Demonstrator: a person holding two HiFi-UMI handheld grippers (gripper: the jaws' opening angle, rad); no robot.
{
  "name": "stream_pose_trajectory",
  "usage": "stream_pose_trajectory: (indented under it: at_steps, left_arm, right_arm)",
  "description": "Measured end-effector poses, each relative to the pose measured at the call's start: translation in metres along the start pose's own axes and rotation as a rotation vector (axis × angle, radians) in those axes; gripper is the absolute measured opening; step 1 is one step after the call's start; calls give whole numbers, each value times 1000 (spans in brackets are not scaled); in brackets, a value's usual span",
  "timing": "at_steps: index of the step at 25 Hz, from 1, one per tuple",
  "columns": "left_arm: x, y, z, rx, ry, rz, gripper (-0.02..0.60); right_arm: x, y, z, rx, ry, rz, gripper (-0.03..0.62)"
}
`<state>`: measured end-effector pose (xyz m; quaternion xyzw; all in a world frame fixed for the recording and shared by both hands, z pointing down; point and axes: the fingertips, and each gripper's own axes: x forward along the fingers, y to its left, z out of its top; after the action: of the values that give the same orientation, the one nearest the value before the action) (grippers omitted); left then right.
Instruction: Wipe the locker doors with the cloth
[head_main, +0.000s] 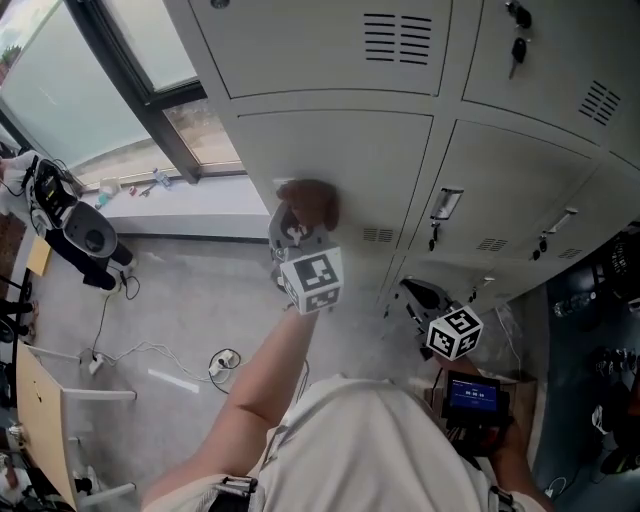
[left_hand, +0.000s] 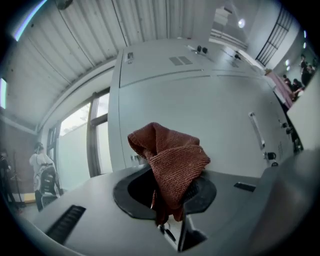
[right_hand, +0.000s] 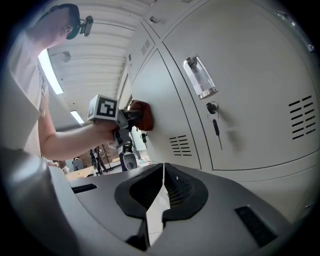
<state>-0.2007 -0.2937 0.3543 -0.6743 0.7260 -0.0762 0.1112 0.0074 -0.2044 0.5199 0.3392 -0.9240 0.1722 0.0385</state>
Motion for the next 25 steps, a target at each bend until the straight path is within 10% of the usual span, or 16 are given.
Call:
stream_pose_trajectory:
  at_steps: [10, 16, 25]
  left_arm:
    - [-4, -60, -136, 68, 177, -120, 75]
    - [-12, -57, -246, 50, 440, -187, 77]
    - [-1, -1, -164, -186, 315, -316, 77]
  right_arm:
    - [-4, 1, -10, -17, 45, -19, 20]
    - [-7, 0, -5, -31, 45, -37, 20]
    - [-7, -12, 1, -17, 23, -59, 20]
